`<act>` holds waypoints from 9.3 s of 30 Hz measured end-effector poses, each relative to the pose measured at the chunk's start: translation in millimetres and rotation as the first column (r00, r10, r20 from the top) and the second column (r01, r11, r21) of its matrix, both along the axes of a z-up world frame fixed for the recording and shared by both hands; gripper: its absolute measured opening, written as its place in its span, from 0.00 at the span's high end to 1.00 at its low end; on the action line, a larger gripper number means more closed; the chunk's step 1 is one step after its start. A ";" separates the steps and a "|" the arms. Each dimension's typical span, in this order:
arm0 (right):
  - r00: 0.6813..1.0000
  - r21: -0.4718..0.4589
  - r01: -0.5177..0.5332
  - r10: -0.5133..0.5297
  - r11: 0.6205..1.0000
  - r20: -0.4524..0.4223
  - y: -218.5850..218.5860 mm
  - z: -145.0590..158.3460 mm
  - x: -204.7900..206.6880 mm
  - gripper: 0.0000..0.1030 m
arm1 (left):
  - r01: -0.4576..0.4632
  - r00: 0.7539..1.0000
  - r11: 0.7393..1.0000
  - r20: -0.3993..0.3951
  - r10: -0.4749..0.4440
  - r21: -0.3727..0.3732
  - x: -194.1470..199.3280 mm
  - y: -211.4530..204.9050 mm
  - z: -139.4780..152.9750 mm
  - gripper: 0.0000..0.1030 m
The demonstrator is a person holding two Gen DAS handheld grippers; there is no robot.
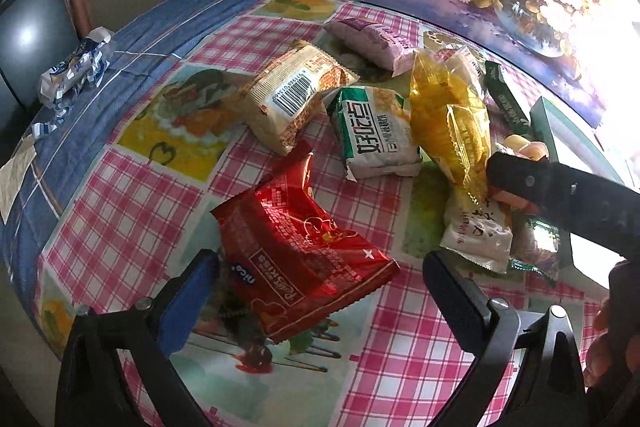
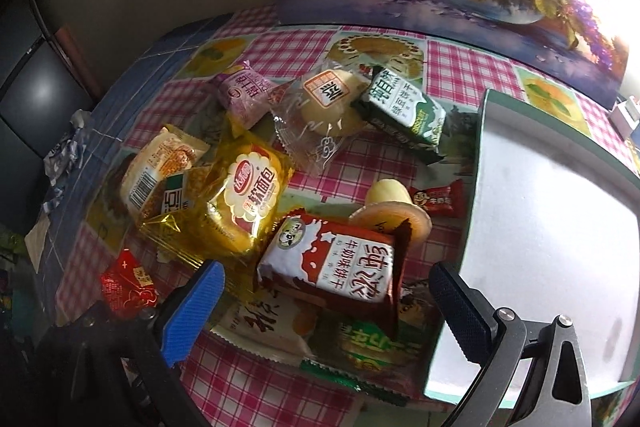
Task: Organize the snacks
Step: 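Close the right gripper on the white-red milk biscuit pack while the left gripper grasps the red Rich Kiss bag, then lift the milk biscuit pack with the right gripper while the left gripper carries the red bag over the tray, then open the left gripper to drop the red bag while the right gripper releases the milk pack into the tray, then withdraw both open grippers from the tray back toward the snack pile, then grasp the round cup cake with the right gripper while the left gripper grasps the yellow bread bag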
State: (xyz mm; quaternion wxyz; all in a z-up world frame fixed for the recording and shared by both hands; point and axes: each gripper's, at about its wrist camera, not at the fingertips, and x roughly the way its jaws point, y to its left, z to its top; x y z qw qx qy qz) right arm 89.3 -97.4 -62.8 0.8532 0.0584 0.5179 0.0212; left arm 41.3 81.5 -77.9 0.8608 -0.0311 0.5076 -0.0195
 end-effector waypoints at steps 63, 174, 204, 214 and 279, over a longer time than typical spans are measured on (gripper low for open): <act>0.915 0.020 0.399 -0.399 0.917 0.062 -146.5 41.6 -35.4 0.31 | 0.192 0.980 0.977 0.038 -0.196 0.094 31.1 -156.5 97.7 0.27; 0.752 0.073 0.656 -0.659 0.752 0.034 -275.3 37.4 -80.0 0.00 | 0.152 0.986 0.984 -0.081 -0.145 0.094 79.7 -243.0 66.5 0.14; 0.965 0.096 0.258 -0.260 0.961 0.012 -105.6 44.0 -39.8 0.00 | -0.104 0.994 0.981 -0.027 0.110 0.166 49.6 -77.4 82.3 0.14; 0.989 0.120 0.144 -0.139 0.982 -0.053 -66.8 18.8 -25.6 0.00 | -0.177 0.978 0.977 -0.092 0.188 0.119 54.5 -44.9 60.7 0.14; 1.000 0.155 0.027 -0.024 0.988 -0.016 -39.5 -12.1 23.7 0.55 | -0.087 0.987 0.976 -0.147 0.059 -0.198 98.5 -75.1 15.8 0.60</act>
